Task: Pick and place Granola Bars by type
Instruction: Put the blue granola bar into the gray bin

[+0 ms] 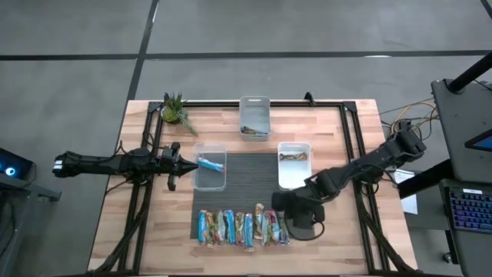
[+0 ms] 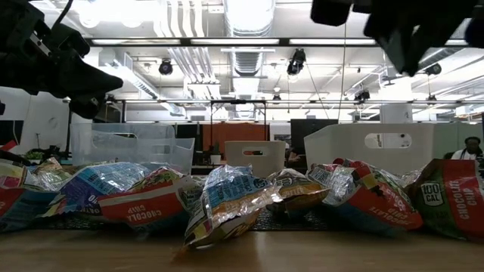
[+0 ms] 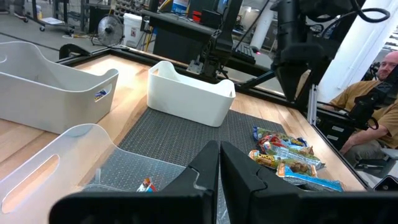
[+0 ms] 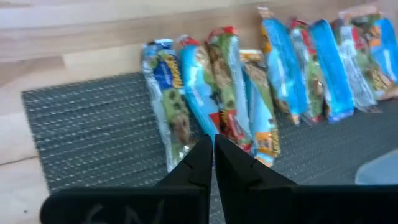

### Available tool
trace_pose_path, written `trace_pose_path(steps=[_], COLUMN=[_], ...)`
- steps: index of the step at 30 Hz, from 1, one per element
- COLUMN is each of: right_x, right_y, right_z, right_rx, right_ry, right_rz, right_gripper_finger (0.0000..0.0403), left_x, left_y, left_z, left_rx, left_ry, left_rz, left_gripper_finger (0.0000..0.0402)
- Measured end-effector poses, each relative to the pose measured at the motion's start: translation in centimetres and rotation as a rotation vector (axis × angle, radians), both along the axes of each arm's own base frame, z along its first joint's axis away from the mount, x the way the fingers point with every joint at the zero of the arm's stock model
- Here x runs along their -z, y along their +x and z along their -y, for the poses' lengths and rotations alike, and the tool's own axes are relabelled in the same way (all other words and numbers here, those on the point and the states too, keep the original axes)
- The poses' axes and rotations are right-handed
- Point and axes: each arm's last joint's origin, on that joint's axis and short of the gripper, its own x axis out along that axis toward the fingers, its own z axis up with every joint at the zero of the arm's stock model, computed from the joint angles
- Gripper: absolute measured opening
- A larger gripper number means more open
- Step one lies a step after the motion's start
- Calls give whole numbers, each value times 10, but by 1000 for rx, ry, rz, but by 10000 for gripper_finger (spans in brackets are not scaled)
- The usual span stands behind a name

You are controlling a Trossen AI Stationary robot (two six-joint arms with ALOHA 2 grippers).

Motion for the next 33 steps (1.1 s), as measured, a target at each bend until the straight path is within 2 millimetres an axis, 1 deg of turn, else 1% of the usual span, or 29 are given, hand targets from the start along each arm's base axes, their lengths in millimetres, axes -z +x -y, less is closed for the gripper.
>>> trace_pose_path(steps=[4,9,16,20,22,25,33], right_x=[10,18,31,38,40,44,48], right_y=[9,17,15,14,15,15,13], right_z=[5,4,-1,-6,-8,-10,-17], right_rx=[26,31,-2,-11,0,11,-11], right_ry=[-17,-23,-57,-39,-35,-38,-68], right_rz=[-40,-61,-128,-160,-167,-182,-159], right_gripper_finger=[9,9,9,15,27,57,161], left_x=[0,0,0,0,0,0,0], left_y=[0,0,0,0,0,0,0], left_z=[0,0,0,0,0,0,0], left_rx=[0,0,0,0,0,0,0], left_ry=[0,0,0,0,0,0,0], left_rz=[0,0,0,-1,-2,-3,-5], left_gripper_finger=[0,0,0,0,0,0,0])
